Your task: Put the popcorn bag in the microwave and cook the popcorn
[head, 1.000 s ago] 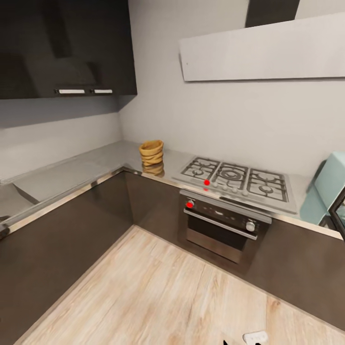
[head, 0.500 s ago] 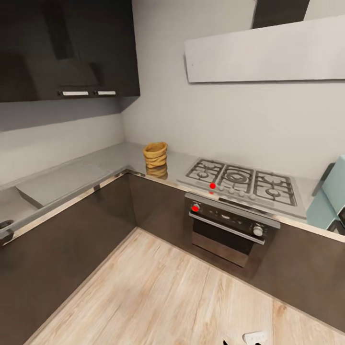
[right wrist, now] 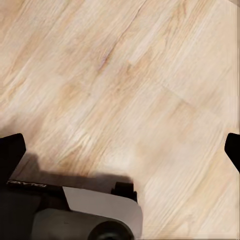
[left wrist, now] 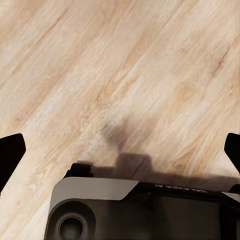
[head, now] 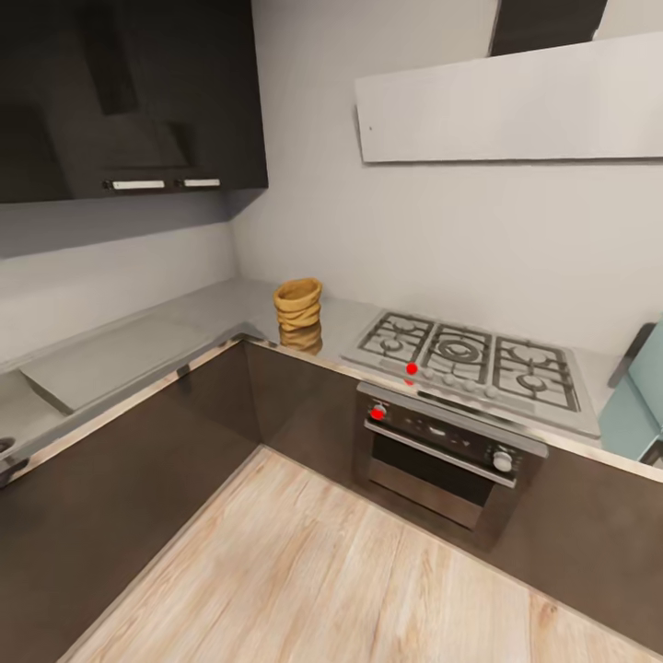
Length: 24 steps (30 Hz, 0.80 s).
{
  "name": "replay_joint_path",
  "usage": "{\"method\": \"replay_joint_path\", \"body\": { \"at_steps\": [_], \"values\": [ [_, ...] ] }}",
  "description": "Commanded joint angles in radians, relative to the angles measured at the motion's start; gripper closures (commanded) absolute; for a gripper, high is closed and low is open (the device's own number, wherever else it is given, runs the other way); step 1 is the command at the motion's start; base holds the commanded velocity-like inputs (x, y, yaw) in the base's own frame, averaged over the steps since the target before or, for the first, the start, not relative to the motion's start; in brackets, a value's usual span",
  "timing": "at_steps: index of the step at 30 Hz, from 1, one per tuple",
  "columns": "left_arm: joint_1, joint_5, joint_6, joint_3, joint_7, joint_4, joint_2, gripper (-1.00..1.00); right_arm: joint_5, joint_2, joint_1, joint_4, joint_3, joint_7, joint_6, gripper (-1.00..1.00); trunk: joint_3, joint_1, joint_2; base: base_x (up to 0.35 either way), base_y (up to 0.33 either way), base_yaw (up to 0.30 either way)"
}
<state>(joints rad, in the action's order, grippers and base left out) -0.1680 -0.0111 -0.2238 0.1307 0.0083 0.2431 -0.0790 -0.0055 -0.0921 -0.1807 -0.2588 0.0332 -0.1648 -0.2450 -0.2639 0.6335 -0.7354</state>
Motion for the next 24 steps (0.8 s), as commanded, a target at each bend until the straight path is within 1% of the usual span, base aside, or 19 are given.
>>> {"method": "replay_joint_path", "body": {
  "at_steps": [1, 6, 11, 15, 24],
  "values": [
    [-0.001, -0.001, -0.003, 0.003, 0.001, -0.001, -0.001, -1.0, -0.001, -0.003, -0.001, 0.004, 0.003, -0.001, -0.003, -1.0, 0.002, -0.003, 0.006, 0.198, 0.0, 0.0],
    [-0.001, -0.001, -0.003, 0.003, 0.0, 0.0, 0.0, -1.0, -0.002, -0.008, 0.0, 0.006, 0.0, -0.001, -0.003, -1.0, 0.018, -0.022, 0.041, 0.055, 0.016, 0.0],
    [-0.001, -0.001, -0.003, 0.003, -0.001, 0.0, 0.001, -1.0, -0.002, -0.008, 0.0, 0.006, -0.001, -0.001, -0.003, -1.0, 0.033, -0.042, 0.076, 0.18, 0.213, 0.0],
    [-0.001, 0.0, -0.003, 0.003, -0.001, 0.0, 0.0, -1.0, -0.002, -0.008, 0.0, 0.006, -0.001, -0.001, -0.003, -1.0, 0.046, -0.057, 0.104, 0.069, 0.041, 0.0],
    [-0.001, 0.0, -0.003, 0.002, 0.0, -0.001, 0.0, -1.0, -0.002, -0.006, -0.001, 0.006, 0.0, -0.001, -0.003, -1.0, 0.074, -0.091, 0.167, 0.292, 0.064, 0.0]
  ]
}}
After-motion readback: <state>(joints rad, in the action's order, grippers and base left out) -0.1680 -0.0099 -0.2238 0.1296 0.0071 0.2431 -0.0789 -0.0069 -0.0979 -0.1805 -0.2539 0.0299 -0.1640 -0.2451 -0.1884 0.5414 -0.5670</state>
